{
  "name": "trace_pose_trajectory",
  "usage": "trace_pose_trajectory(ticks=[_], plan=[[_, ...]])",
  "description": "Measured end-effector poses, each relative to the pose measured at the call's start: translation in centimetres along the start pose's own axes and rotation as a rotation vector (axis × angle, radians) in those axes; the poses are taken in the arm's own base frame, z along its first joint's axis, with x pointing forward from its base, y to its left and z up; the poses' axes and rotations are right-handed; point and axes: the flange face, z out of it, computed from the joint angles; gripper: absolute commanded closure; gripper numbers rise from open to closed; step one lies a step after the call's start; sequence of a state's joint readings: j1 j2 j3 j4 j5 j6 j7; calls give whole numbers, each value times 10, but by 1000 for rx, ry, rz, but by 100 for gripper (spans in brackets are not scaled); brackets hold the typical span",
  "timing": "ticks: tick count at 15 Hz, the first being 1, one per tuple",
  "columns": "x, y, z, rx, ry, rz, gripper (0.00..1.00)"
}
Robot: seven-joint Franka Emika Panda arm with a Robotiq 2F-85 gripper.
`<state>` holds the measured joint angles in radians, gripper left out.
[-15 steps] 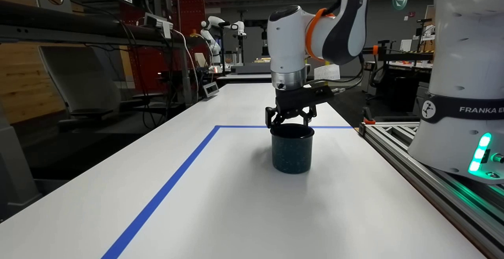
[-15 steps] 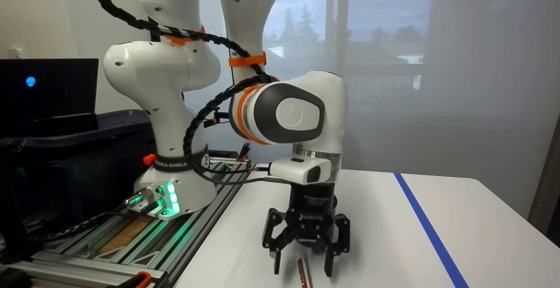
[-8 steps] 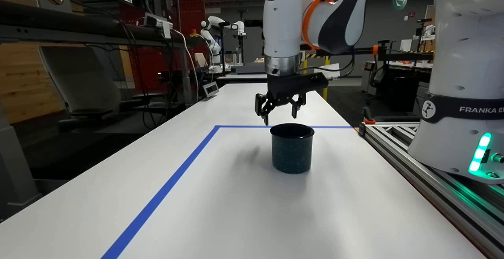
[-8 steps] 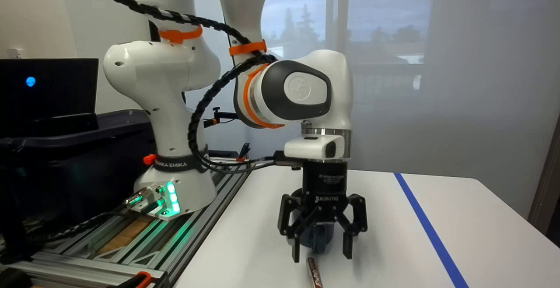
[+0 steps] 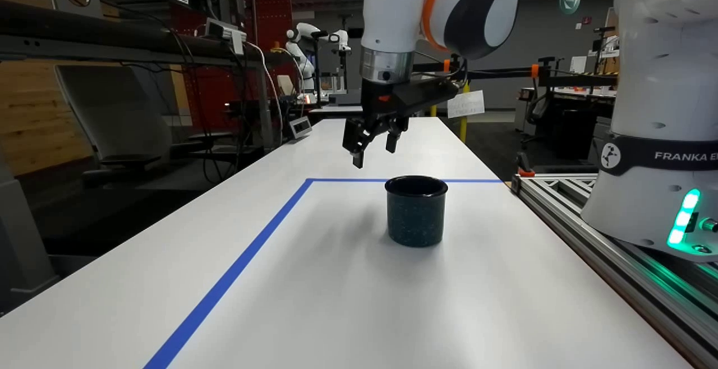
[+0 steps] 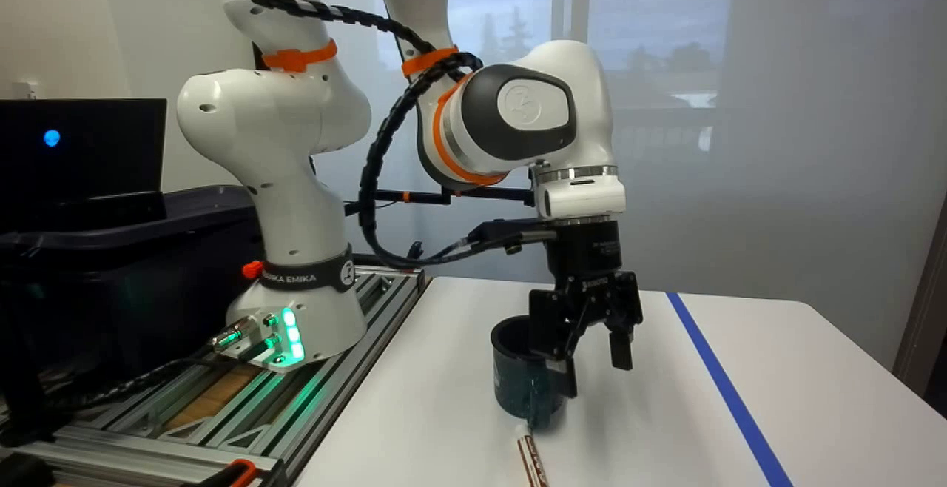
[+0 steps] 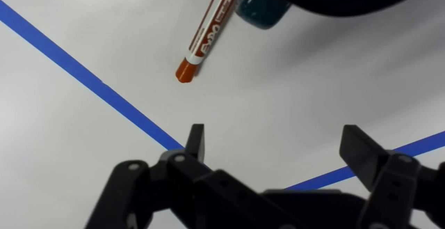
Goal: Put the marker on the table
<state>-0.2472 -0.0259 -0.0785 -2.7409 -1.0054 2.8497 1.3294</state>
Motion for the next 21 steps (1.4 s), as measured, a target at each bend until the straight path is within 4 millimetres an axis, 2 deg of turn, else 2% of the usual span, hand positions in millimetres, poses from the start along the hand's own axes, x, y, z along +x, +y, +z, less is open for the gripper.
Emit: trace_pose_trajectory(ticks=[4,10,21], plan=[[-3,-21,-4,81,-29,-186,0],[-32,-52,19,142,-183,-362,0],[-34,-50,25,146,-200,-380,0]])
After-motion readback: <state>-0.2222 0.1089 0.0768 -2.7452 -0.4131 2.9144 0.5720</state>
